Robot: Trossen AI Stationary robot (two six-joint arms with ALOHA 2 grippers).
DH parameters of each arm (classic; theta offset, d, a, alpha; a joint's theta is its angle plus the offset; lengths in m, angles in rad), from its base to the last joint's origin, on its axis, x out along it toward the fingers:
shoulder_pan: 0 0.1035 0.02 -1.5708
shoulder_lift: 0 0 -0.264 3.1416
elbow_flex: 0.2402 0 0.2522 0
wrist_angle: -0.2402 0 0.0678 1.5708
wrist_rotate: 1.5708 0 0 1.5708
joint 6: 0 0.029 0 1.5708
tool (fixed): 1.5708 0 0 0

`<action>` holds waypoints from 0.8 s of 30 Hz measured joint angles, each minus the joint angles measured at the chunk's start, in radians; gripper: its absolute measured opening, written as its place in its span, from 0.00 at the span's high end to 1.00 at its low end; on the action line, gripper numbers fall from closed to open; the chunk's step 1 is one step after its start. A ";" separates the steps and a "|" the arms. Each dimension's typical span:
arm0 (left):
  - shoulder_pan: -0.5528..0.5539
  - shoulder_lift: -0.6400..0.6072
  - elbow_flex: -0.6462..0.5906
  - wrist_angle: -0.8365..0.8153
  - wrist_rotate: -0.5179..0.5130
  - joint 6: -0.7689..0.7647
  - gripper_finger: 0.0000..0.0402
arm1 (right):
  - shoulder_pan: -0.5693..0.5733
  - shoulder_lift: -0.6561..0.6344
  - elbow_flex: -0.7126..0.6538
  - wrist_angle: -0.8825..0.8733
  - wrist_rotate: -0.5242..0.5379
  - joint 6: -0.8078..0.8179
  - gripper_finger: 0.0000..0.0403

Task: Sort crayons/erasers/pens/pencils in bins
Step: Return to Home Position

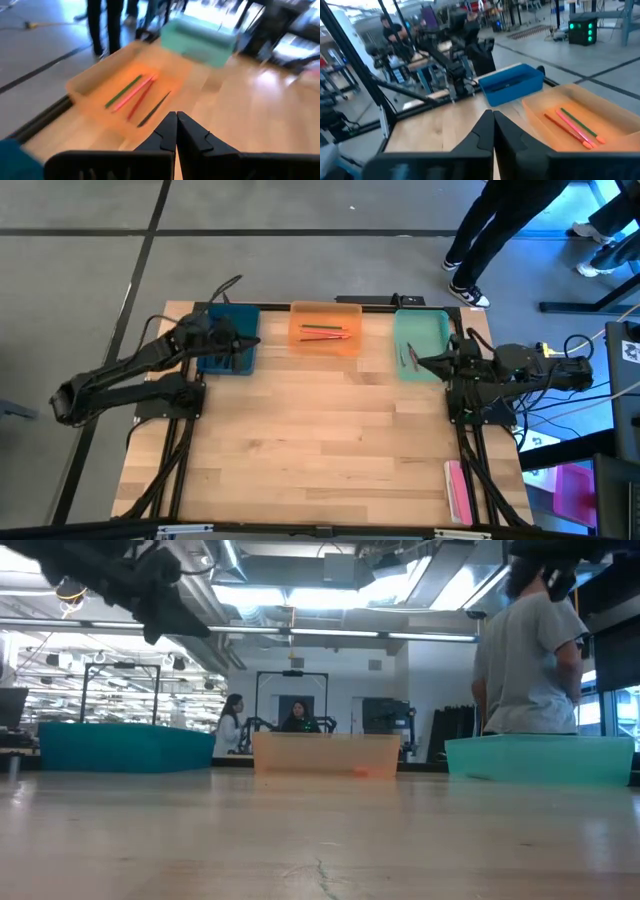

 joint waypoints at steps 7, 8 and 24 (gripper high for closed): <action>0.010 -0.148 -0.151 0.148 0.070 -0.051 1.00 | 0.000 -0.171 -0.063 -0.002 0.001 -0.011 0.99; 0.010 -0.165 -0.166 0.152 0.072 -0.052 1.00 | 0.000 -0.194 -0.071 -0.006 0.001 -0.016 0.99; 0.010 -0.497 -0.313 0.173 0.075 -0.079 1.00 | 0.000 -0.327 -0.135 -0.010 0.002 -0.018 0.99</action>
